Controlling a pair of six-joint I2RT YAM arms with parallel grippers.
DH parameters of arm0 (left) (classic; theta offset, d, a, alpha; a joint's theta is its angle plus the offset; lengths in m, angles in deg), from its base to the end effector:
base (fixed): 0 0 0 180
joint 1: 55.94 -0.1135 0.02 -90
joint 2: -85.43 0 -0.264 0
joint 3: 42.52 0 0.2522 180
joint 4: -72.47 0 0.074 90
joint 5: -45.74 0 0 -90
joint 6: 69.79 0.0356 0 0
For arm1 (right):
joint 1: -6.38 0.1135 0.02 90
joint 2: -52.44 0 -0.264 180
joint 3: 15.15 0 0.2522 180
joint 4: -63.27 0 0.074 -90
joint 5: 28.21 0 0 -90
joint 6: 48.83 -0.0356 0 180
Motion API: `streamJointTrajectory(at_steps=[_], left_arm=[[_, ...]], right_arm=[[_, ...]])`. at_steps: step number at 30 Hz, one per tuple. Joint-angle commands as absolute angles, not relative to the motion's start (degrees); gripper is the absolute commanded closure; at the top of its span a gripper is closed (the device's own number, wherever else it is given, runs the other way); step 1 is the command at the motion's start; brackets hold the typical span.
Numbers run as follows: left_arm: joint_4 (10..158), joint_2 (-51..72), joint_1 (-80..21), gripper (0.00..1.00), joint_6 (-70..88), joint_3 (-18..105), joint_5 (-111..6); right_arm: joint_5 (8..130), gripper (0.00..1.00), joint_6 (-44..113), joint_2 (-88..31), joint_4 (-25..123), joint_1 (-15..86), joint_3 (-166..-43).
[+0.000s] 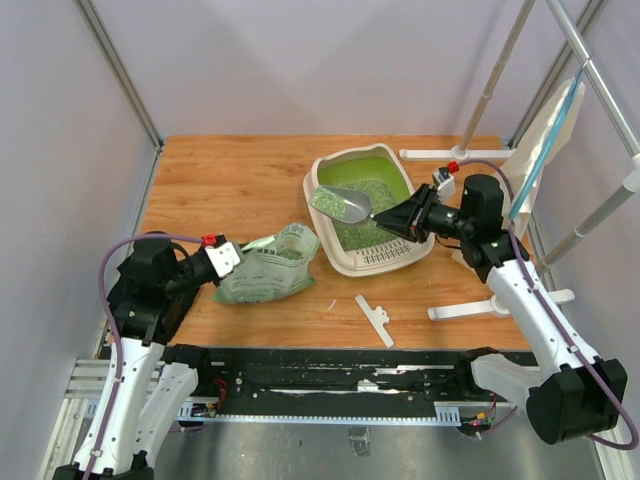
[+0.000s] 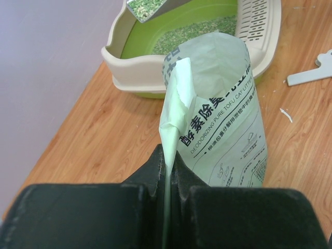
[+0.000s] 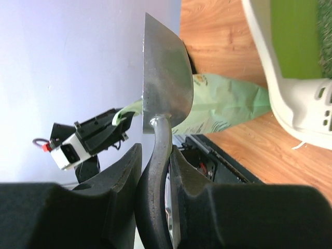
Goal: Fill the litter box with clean litter
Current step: Pour the cat litter into the litter box.
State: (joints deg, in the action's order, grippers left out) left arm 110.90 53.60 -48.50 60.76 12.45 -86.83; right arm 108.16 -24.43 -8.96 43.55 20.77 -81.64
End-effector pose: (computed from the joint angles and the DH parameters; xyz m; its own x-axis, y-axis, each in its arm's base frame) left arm 0.1201 -0.0400 0.3254 0.2840 0.4458 -0.8489 0.7341 0.4685 0.4915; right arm 0.2263 0.0847 0.3428 -0.8750 0.4242 -0.2332 -0.1283 0.2614 0.9567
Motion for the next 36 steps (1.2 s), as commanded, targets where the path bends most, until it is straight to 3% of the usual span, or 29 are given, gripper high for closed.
streamJointTrajectory(at_steps=[1, 10, 18, 30, 36], left_arm=[[99.21, 56.24, -48.38, 0.99, 61.97, 15.17, -88.63], [99.68, 56.26, -48.39, 0.99, 62.05, 15.18, -88.61], [99.1, 57.34, -48.38, 0.99, 59.97, 13.51, -89.23], [98.18, 57.7, -48.38, 1.0, 58.98, 12.99, -89.66], [99.19, 58.48, -48.38, 1.0, 58.83, 12.92, -89.59]], right_arm=[[104.96, 0.99, -25.41, -9.04, 47.54, 17.7, -82.18], [99.97, 0.99, -23.25, -12.62, 46.47, 13.8, -83.04], [90.81, 0.99, -13.54, -17.69, 36.83, 13.83, -89.22], [72.89, 0.99, -0.62, -25.49, 27.18, 20.22, -99.32], [72.26, 0.99, -0.49, -31.74, 28.15, 20.78, -105.14]])
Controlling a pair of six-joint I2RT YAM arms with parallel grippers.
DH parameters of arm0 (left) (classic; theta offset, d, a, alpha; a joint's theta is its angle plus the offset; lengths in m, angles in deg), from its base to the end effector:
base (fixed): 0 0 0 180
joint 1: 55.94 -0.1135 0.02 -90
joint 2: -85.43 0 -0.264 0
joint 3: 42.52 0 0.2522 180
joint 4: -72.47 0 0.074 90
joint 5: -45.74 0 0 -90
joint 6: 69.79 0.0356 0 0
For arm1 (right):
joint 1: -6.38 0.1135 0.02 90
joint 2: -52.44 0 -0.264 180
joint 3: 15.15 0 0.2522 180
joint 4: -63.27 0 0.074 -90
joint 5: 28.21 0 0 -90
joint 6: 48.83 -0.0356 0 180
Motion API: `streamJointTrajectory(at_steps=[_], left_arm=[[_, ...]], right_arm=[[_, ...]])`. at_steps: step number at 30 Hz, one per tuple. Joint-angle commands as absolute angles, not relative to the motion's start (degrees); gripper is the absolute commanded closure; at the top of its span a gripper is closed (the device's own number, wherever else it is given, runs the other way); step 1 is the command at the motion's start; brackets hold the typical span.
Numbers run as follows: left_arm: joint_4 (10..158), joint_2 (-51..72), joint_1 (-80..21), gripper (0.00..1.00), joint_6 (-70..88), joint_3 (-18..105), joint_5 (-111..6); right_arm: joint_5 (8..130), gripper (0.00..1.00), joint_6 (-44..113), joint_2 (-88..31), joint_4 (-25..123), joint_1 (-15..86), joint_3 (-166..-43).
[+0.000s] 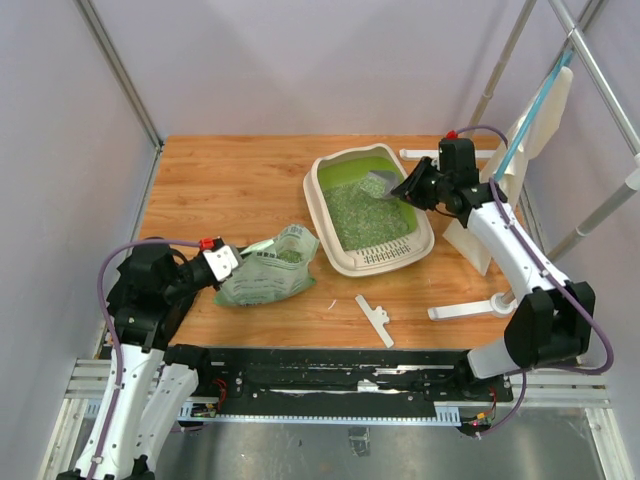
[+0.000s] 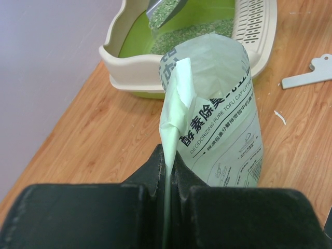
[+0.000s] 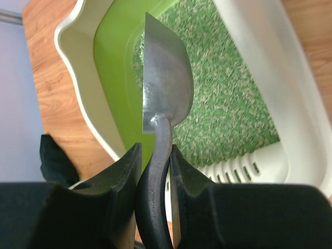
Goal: Fill the litter box with clean litter
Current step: Pour the cat litter into the litter box.
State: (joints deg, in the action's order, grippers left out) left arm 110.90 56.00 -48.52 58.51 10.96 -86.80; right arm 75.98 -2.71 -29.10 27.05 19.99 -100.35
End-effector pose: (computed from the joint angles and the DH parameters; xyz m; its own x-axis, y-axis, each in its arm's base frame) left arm 0.1134 -0.0390 0.3211 0.2682 0.4256 -0.8643 0.7370 0.4871 0.4686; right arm 0.3131 0.0848 0.3323 -0.6743 0.5282 -0.5161 0.0534 0.7319 0.6793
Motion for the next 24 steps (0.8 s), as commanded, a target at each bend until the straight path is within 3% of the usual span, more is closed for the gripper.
streamJointTrajectory(at_steps=[1, 13, 18, 24], left_arm=[[99.3, 58.57, -48.38, 0.99, 58.79, 12.94, -89.5], [100.38, 59.29, -48.38, 1.0, 58.8, 12.73, -89.0], [100.52, 59.32, -48.38, 0.99, 58.8, 12.74, -88.98], [100.54, 59.2, -48.38, 1.0, 58.9, 12.91, -88.88]], right_arm=[[72.31, 0.99, -0.73, -32.62, 28.53, 20.83, -106.1], [70.5, 0.99, -0.71, -40.09, 27.4, 22.78, -115.89], [74.58, 0.99, 1.0, -42.02, 26.02, 25.19, -117.67], [71.05, 0.99, 2.09, -40.09, 24.31, 26.53, -115.22]])
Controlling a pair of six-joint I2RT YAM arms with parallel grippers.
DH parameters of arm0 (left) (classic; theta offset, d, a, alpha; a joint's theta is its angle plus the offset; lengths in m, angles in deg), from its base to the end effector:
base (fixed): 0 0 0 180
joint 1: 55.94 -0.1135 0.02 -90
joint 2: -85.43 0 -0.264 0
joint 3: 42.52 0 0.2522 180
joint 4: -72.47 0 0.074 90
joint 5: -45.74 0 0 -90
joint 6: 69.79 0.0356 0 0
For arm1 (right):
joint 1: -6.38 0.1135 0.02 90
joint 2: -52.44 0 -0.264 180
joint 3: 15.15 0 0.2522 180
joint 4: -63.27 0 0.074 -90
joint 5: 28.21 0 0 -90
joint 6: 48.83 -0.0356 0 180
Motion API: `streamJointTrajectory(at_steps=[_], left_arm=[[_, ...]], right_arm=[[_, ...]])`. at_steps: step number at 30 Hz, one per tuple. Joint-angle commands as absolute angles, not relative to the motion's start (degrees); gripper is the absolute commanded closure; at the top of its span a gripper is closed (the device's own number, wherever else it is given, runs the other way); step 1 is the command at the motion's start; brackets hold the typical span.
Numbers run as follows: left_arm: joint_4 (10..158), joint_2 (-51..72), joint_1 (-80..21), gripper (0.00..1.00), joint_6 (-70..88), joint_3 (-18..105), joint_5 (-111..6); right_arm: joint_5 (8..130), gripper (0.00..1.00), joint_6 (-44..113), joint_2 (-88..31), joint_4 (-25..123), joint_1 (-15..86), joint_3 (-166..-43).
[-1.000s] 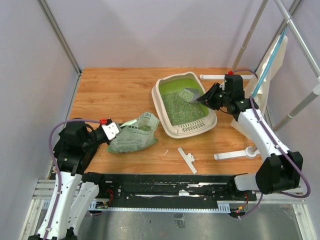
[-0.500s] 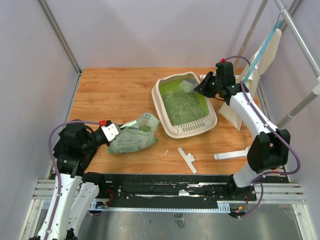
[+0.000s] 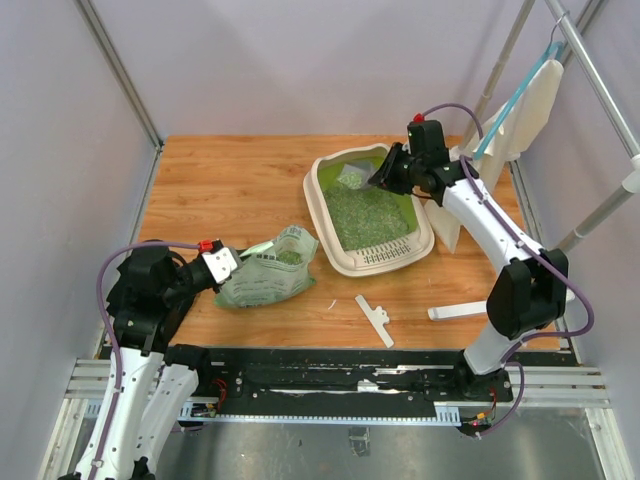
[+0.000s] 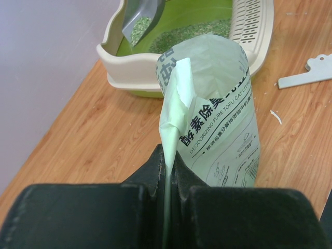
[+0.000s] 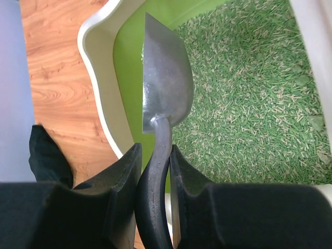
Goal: Fill the litter box with clean litter
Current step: Pour the cat litter into the litter box.
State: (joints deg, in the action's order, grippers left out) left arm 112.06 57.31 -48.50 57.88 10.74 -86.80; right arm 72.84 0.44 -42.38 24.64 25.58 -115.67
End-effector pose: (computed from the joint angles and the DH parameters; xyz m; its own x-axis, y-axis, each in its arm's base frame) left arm 0.1085 -0.0384 0.3201 0.2592 0.4202 -0.8696 0.7406 0.4915 0.4582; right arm 0.3609 0.1329 0.3424 -0.6988 0.4348 -0.5681 -0.0247 0.7789 0.6266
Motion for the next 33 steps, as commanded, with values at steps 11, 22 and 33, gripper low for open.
streamJointTrajectory(at_steps=[11, 22, 33], left_arm=[[100.73, 58.89, -48.38, 0.99, 59.44, 12.57, -88.82], [100.48, 58.46, -48.38, 1.0, 59.43, 12.05, -88.97], [100.12, 58.86, -48.38, 0.99, 58.4, 11.73, -89.28]], right_arm=[[70.82, 0.99, 8.3, -30.61, 16.9, 27.32, -106.15], [57.12, 0.99, 15.05, -20.52, 4.95, 27.83, -102.12], [46.47, 0.99, 21.02, -28.93, 8.48, 31.69, -114.91]])
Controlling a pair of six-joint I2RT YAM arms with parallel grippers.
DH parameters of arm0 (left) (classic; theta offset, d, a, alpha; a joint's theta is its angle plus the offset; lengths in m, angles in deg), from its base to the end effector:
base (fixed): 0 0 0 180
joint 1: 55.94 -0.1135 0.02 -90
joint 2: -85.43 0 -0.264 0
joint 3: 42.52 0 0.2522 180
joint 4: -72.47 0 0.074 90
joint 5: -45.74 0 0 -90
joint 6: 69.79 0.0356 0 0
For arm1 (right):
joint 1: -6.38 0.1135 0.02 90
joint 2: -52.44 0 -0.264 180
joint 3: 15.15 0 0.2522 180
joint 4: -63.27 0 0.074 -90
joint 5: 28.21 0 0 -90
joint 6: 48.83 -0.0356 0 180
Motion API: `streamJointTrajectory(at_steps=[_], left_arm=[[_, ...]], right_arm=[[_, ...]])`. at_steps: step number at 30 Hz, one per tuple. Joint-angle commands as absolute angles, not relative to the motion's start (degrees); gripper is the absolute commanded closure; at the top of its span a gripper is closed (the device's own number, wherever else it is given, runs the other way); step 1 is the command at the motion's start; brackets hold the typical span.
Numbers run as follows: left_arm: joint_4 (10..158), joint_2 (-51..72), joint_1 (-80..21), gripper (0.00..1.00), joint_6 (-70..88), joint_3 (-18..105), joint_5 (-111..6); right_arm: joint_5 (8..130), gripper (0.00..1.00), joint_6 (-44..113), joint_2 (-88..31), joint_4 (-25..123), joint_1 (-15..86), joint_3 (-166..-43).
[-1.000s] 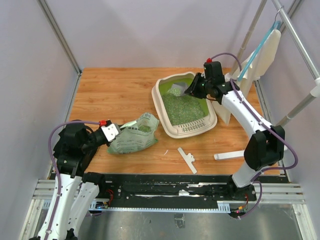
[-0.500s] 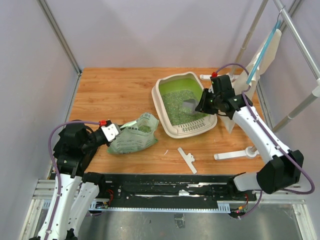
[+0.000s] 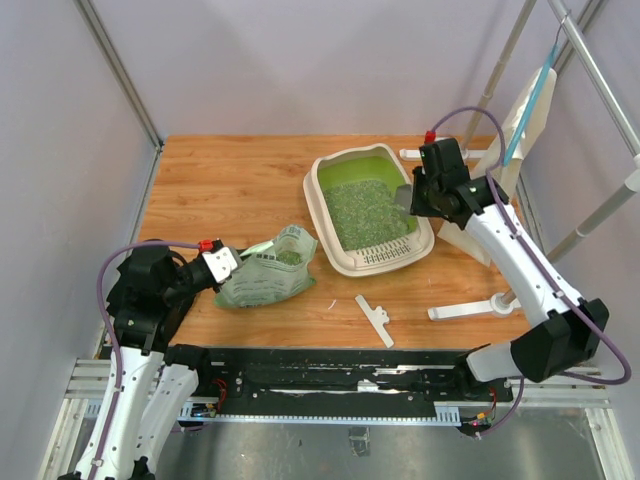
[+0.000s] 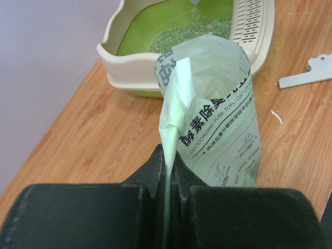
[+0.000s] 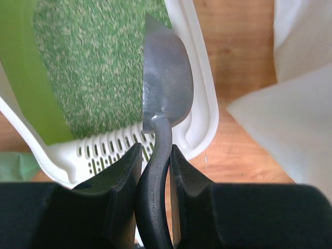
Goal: Fill the litter box with clean litter
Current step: Pour the cat litter into the litter box.
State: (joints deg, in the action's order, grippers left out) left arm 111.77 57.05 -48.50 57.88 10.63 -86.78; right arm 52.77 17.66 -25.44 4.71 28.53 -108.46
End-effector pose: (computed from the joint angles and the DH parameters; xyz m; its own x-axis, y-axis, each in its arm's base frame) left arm 0.1097 -0.0386 0.3195 0.2579 0.4206 -0.8698 0.7411 0.4916 0.4574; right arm 0.2682 0.1032 0.3641 -0.6869 0.1457 -0.7120 0.0083 0.9812 0.1928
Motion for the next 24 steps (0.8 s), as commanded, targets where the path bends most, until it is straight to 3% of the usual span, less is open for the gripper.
streamJointTrajectory(at_steps=[1, 8, 16, 24], left_arm=[[100.19, 59.17, -48.38, 0.99, 58.32, 11.63, -89.28], [100.56, 59.66, -48.38, 0.99, 58.28, 11.99, -88.65], [99.44, 59.23, -48.39, 0.99, 58.03, 11.95, -88.97], [98.92, 58.63, -48.39, 0.99, 57.99, 12.3, -89.21]], right_arm=[[45.64, 0.99, 21.67, -30.29, 9.6, 32.67, -116.09], [42.72, 0.99, 26.64, -36.56, 8.31, 39.68, -123.77], [44.27, 0.99, 31.98, -29.58, 6.41, 40.37, -116.91], [63.16, 0.99, 32.28, -29.53, -4.05, 40.31, -130.13]])
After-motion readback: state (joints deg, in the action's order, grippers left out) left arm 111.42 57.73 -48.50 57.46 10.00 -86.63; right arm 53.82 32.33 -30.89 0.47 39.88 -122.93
